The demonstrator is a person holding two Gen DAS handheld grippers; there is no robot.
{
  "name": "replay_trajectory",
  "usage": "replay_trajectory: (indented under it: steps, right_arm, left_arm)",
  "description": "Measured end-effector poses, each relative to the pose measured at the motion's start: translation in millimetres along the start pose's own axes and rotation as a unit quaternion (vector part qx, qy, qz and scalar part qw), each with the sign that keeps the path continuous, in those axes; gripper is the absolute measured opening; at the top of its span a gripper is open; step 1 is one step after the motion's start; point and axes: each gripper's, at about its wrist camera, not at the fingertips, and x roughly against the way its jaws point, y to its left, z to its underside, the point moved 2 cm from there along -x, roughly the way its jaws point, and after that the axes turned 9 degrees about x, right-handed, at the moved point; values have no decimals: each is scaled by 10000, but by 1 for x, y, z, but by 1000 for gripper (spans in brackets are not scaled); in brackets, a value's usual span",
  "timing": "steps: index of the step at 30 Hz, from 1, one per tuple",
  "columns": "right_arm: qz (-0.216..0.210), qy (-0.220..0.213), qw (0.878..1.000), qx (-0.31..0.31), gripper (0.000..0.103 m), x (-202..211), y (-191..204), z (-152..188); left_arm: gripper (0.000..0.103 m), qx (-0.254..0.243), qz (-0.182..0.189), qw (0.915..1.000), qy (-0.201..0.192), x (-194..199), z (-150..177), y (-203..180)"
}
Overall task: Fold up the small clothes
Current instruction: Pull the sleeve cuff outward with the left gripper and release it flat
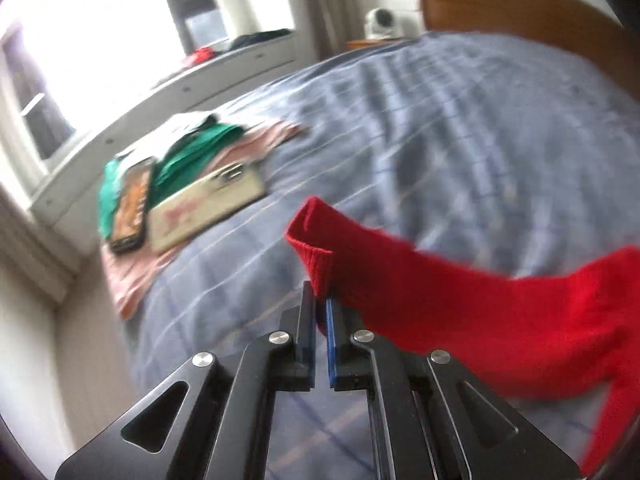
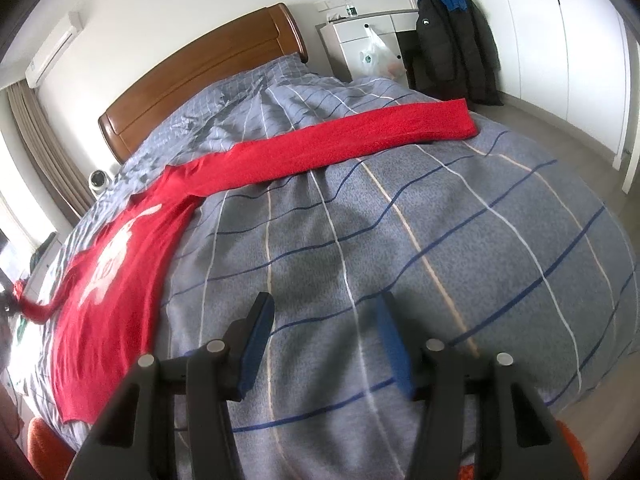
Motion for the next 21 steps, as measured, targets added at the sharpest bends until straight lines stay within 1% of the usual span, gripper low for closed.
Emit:
replay_trajectory:
  steps: [1, 3, 5, 9, 12, 13, 15, 16, 17, 18, 19, 20, 21]
  right_arm:
    - [18, 5, 10000, 9, 53, 0, 1, 0]
    - [55, 10, 10000, 19, 53, 0, 2, 1]
    - [108, 18, 9999, 43, 53, 0, 3, 1]
    - [201, 40, 9997, 104, 53, -2, 6, 2]
    - [213, 47, 9997, 117, 53, -2, 7, 2]
    - [212, 45, 9997, 120, 53, -2, 7, 3]
    - [219, 45, 9997, 128, 53, -2, 7, 3]
    - [226, 45, 9996, 138, 53, -2, 8, 3]
    - [235, 45, 9996, 151, 53, -2, 8, 3]
    - [245, 43, 9996, 160, 53, -2, 8, 3]
    - [251, 38, 9995, 163, 53, -2, 8, 3]
    - [246, 38, 9996, 159, 53, -2, 8, 3]
    - [233, 32, 9996, 153, 55, -2, 8, 3]
  left_arm:
    - [2, 27, -101, 9999, 33, -7, 3, 4]
    - [2, 151, -148, 9995, 238, -21, 11, 18]
    - [2, 207, -173, 9990, 360, -22, 16, 33]
    - [2, 352, -165, 9975, 582, -40, 21, 38]
    - [2, 283, -177, 9978, 577, -46, 28, 35]
    - [3, 226, -137, 9981, 559, -44, 30, 34]
    - [7, 288, 116, 9980, 544, -37, 31, 36]
    - [13, 362, 312, 9974, 535, -28, 32, 39]
    - [31, 434, 549, 9963, 504, -15, 35, 42]
    - [44, 469, 776, 9949, 435, -2, 39, 44]
    - [69, 467, 1033, 9930, 331, 14, 44, 44]
    - [83, 383, 1398, 9893, 150, 35, 51, 42]
    - [87, 265, 1678, 9855, 20, 50, 56, 37]
